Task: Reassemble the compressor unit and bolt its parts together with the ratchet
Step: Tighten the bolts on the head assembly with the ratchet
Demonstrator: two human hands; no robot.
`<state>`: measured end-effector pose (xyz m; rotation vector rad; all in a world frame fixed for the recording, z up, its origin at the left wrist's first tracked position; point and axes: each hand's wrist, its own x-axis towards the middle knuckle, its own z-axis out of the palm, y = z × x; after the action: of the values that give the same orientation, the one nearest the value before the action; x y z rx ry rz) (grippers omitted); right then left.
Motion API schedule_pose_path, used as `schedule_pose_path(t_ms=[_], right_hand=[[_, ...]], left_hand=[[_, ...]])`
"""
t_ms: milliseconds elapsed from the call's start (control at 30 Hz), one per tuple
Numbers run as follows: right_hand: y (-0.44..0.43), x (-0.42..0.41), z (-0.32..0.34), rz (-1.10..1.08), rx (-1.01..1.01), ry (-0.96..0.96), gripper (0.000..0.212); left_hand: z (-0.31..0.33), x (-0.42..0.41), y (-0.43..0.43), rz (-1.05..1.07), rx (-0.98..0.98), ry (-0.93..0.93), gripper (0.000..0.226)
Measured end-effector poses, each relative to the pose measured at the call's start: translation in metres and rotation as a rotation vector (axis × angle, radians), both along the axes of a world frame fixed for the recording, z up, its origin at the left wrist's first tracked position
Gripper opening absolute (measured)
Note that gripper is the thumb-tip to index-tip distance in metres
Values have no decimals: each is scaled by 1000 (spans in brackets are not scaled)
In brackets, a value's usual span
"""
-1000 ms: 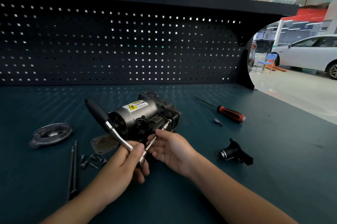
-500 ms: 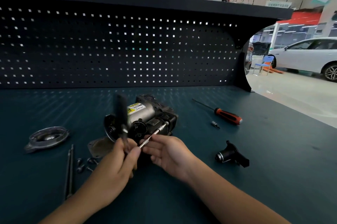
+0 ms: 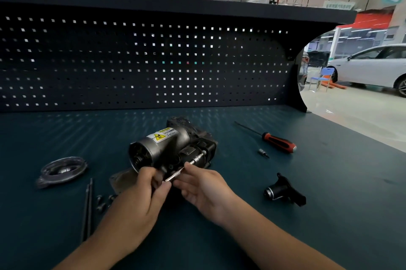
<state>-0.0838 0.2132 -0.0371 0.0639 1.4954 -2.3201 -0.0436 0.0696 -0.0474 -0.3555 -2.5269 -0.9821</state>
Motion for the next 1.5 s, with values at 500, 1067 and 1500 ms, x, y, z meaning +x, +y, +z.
schedule_pose_path(t_ms=[500,1067,1500], right_hand=[[-2,1,2,-33,35,19,18],[-3,1,1,-76,22,23,20],[0,-1,-1,-71,18,2,23]], left_hand=[[3,5,4,20,-195,84,12],[1,6,-2,25,-381,116,34],[5,-2,1,-50,514,-384,18]])
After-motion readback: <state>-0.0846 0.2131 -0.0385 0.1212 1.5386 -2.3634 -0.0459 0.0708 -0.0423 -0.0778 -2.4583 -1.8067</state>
